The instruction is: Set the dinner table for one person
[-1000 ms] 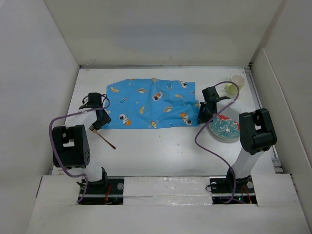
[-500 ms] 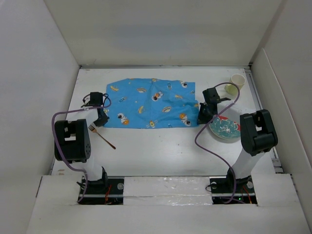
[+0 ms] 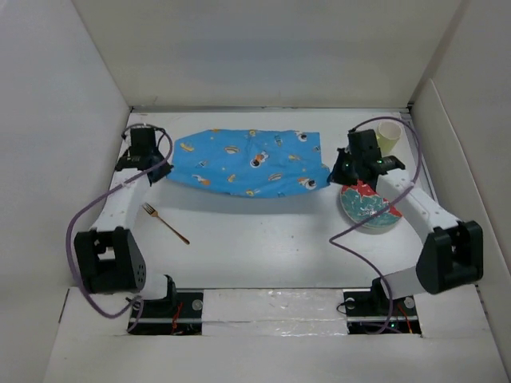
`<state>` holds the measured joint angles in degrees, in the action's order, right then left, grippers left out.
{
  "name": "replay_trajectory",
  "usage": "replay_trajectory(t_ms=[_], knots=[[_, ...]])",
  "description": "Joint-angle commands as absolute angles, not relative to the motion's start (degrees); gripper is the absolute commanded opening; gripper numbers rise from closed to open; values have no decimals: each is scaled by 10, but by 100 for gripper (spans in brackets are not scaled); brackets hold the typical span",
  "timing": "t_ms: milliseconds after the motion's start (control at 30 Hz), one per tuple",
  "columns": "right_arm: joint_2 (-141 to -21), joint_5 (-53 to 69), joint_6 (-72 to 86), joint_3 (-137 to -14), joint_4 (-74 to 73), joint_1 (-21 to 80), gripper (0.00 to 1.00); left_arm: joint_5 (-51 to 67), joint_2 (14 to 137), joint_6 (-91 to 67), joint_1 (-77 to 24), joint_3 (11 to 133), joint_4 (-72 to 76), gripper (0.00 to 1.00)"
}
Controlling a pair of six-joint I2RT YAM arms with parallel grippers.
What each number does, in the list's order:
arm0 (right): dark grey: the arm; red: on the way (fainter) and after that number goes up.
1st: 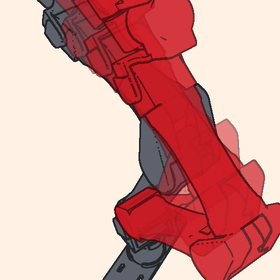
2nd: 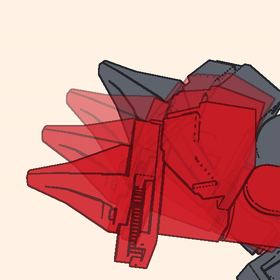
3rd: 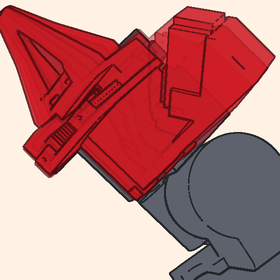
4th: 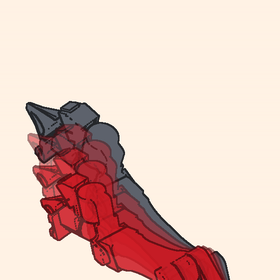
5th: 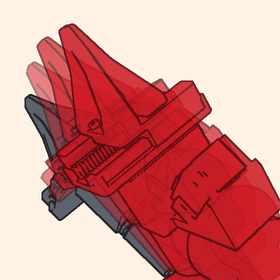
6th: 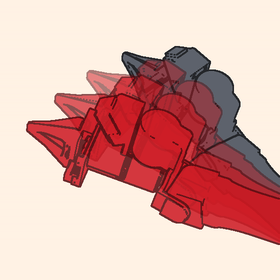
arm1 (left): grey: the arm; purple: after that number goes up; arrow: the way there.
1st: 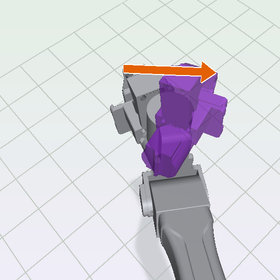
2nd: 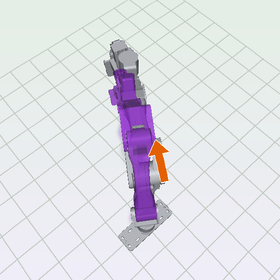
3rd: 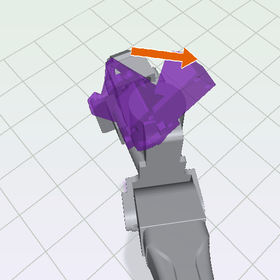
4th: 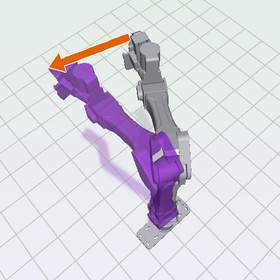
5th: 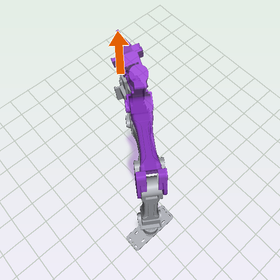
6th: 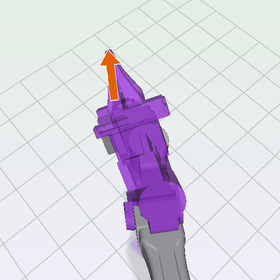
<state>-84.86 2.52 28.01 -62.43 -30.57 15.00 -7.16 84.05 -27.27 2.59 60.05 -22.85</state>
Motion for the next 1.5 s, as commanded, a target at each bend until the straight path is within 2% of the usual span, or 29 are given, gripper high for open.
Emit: replay_trajectory(t_ms=[0,133,300,367,533,700,867,967,1067,1167,1233,1267,1300,1467], knots=[[-753,9,263,-699,-341,156,0,-40,732,-269,26,714,-259,0],[-678,4,263,-813,-382,163,0,-34,675,-290,26,815,-285,0],[-678,-12,263,-974,-432,163,0,19,678,-322,21,925,-305,0],[-700,-11,262,-1019,-433,157,0,33,688,-329,21,926,-276,0],[-765,33,264,-1036,-391,120,0,59,731,-344,21,930,-229,0],[-878,49,267,-1086,-369,102,0,98,815,-371,34,972,-193,0],[-963,83,289,-1216,-373,72,0,129,896,-404,47,1068,-192,0],[-1007,98,297,-1315,-392,67,0,133,914,-413,47,1126,-193,0],[-1023,109,299,-1362,-403,67,0,134,918,-417,53,1160,-207,0],[-992,117,298,-1319,-380,67,0,130,891,-406,65,1123,-207,0],[-966,129,295,-1213,-349,67,0,123,869,-394,65,1069,-197,0],[-941,134,294,-1169,-335,67,0,120,844,-389,65,1003,-186,0],[-927,139,294,-1075,-305,67,0,120,830,-388,65,966,-173,0],[-875,163,301,-843,-237,67,0,120,761,-374,65,729,-117,0]])
